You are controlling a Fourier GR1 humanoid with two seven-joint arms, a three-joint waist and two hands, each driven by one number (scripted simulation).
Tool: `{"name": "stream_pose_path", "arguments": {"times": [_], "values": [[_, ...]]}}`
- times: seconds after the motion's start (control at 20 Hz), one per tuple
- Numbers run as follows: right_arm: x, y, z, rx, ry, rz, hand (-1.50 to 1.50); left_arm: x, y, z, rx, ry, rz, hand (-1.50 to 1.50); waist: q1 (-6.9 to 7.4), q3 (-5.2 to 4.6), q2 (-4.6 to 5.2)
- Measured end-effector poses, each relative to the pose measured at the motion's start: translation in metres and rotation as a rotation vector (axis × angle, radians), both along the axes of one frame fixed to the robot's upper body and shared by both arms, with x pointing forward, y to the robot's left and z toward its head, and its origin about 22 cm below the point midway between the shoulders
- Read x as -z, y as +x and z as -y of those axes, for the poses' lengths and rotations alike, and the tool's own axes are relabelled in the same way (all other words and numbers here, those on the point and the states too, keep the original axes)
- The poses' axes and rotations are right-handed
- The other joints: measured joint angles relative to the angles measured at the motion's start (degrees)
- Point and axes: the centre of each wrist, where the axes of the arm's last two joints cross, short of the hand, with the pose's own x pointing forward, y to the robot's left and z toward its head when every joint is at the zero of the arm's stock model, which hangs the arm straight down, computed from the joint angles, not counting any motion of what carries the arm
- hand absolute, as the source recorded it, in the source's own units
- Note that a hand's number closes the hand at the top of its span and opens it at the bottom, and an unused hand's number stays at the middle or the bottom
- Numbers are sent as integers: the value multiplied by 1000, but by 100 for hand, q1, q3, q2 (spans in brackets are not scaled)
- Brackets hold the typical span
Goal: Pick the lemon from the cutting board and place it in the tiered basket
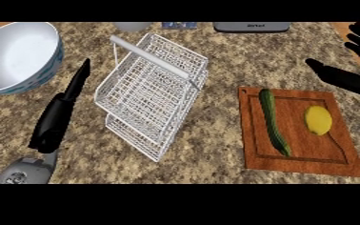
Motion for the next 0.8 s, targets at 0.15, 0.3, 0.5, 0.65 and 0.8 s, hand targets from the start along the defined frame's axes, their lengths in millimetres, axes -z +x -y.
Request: {"name": "stream_pose_path", "arguments": {"times": [0.15, 0.3, 0.5, 0.65, 0.8], "values": [[-9, -6, 5, -10, -90, -194, -150, 4, -5, 1, 3, 2, -6, 0, -18, -17, -26], [-17, -10, 11, -5, -220, -420, -150, 4, -5, 0, 3, 11, -5, 0, -31, -34, -33], [-49, -10, 5, 22, -382, -664, -150, 5, -5, 0, 11, 13, -13, 0, 2, -46, -40], [-75, -10, -10, 48, -469, -797, -150, 7, -6, 2, 15, 13, -12, 0, 32, -42, -39], [-85, -12, -30, 44, -526, -849, -150, 6, -6, 2, 18, 10, -9, 0, 60, -32, -29]]}}
